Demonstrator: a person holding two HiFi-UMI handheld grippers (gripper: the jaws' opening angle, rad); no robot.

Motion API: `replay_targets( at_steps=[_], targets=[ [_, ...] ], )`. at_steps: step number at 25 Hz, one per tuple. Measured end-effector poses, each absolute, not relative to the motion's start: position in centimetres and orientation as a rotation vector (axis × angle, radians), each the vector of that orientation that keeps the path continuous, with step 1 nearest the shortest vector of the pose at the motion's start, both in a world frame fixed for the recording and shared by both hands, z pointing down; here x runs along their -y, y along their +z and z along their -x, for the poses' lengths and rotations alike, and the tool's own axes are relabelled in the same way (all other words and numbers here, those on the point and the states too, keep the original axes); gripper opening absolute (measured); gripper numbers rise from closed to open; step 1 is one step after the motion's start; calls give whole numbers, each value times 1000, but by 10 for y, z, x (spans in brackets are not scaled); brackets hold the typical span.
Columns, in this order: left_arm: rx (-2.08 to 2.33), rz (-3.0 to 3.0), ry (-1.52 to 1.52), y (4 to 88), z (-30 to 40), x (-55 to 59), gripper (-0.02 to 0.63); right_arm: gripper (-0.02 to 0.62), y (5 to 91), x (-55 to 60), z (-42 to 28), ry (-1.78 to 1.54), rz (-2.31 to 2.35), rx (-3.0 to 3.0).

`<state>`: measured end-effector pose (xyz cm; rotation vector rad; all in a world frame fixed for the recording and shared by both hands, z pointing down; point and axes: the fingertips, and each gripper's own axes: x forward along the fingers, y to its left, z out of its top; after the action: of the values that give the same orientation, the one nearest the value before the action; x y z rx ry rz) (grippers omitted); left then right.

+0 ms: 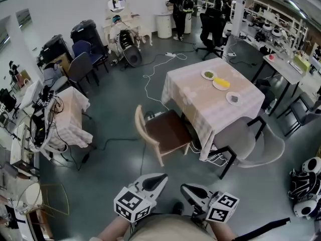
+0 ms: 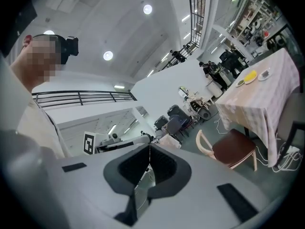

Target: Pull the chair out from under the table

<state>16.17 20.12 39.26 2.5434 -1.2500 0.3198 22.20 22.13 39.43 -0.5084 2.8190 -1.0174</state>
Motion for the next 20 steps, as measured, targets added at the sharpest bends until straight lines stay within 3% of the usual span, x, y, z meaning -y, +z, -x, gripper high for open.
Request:
replay_targets(
  at_steps=[9, 20],
  targets=[
    [1365, -2594, 451, 392, -173, -184, 6, 11, 389, -202, -222, -997, 344, -2833],
    [1416, -2521, 348, 402, -99, -138, 6, 11, 410, -166, -161, -1095, 325, -2883]
  ],
)
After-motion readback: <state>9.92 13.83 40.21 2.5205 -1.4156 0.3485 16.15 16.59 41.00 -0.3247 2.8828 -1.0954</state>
